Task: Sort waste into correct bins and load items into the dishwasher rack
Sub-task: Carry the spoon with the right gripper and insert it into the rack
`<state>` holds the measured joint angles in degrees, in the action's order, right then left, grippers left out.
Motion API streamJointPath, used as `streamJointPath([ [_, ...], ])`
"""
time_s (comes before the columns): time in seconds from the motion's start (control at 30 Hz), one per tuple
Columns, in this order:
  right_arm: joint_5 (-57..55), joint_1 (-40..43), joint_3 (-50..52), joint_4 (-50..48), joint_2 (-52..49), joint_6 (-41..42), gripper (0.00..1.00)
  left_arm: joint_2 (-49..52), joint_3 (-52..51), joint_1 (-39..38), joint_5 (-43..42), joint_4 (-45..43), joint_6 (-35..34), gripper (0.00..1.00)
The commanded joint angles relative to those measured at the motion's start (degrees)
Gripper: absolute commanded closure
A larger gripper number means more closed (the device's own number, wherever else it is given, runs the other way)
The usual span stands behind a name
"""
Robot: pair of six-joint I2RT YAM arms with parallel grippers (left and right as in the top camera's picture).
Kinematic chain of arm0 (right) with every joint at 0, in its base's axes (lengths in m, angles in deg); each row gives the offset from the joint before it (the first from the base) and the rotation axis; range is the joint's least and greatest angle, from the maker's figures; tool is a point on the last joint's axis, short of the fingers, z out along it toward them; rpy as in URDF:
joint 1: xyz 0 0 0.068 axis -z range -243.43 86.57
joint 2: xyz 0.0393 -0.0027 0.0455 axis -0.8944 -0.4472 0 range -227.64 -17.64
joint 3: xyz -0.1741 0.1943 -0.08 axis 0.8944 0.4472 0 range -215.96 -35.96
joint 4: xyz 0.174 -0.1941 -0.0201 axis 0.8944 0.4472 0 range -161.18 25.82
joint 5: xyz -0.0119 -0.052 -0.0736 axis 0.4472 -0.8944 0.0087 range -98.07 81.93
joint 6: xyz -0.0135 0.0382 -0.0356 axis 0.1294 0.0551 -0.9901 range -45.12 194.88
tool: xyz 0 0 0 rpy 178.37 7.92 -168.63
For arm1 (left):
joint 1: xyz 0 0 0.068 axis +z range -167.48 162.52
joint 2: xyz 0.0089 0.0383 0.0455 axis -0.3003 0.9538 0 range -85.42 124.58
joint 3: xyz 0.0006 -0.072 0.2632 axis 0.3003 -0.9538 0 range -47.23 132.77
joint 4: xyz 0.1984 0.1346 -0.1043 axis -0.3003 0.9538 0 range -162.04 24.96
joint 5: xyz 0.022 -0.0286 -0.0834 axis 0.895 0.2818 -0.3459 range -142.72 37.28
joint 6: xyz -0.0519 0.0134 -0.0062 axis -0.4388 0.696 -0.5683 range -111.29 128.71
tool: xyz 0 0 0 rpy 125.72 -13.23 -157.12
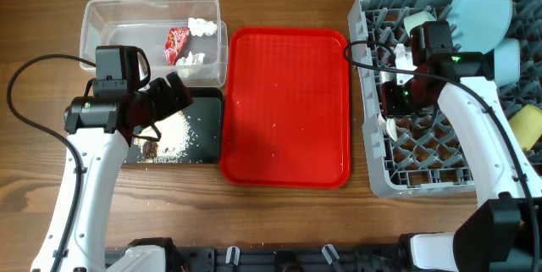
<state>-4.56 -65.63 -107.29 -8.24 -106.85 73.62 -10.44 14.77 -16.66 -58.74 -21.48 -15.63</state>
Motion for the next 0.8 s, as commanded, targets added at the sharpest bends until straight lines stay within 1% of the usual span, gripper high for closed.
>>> streamJointPath([
  [0.0, 0.8, -0.2, 0.6, -0.1, -1.1, -0.1, 0.55, -0.6, 0.6, 0.3, -0.1, -0.1, -0.2, 0.00],
  [0.03, 0.8, -0.2, 0.6, -0.1, -1.1, -0.1, 0.51, -0.6, 0.6, 0.3, -0.1, -0.1, -0.2, 0.00],
  [0.07, 0.8, -0.2, 0.6, -0.1, -1.1, -0.1, 0.50, -0.6, 0.6, 0.3, -0.1, -0.1, -0.2, 0.00],
  [0.2, 0.8, -0.2, 0.6, -0.2, -1.1, 0.0, 0.50, -0.6, 0.6, 0.3, -0.1, -0.1, -0.2, 0.00],
  [0.3, 0.9, -0.2, 0.6, -0.5, -1.1, 2.0, 0.50, -0.6, 0.6, 0.3, -0.1, -0.1, -0.2, 0.00],
  [0.43, 5.1, -0.2, -0.2, -4.7, -1.0, 3.4, 0.44, -0.6, 0.6, -0.1, -2.6, -1.1, 0.1, 0.00],
  [0.47, 7.3, -0.2, -0.8, -6.3, -0.9, 3.3, 0.41, -0.6, 0.6, -0.7, -4.1, -2.4, 1.7, 0.00],
  [0.53, 12.9, -0.2, -2.2, -11.3, -0.9, 3.3, 0.28, -0.5, 0.6, -2.6, -5.0, -4.9, 4.9, 0.00],
  [0.57, 16.5, -0.2, -3.0, -15.1, -0.9, 3.3, 0.19, -0.3, 0.6, -4.0, -4.9, -6.2, 6.2, 0.00],
  [0.67, 19.1, 0.0, -3.7, -21.0, -0.9, 3.5, 0.11, 1.2, 0.6, -7.4, -4.8, -8.2, 9.4, 0.00],
  [0.7, 18.6, 0.1, -3.7, -22.0, -0.9, 3.7, 0.05, 2.1, 0.6, -8.2, -4.7, -8.2, 10.4, 0.00],
  [0.73, 17.2, 0.2, -3.7, -22.0, -1.0, 3.8, 0.00, 3.4, 0.6, -9.0, -4.5, -7.7, 11.1, 0.00],
  [0.77, 15.1, 0.4, -3.7, -20.9, -1.0, 4.4, 0.00, 4.1, 0.6, -9.3, -4.3, -7.0, 11.5, 0.00],
])
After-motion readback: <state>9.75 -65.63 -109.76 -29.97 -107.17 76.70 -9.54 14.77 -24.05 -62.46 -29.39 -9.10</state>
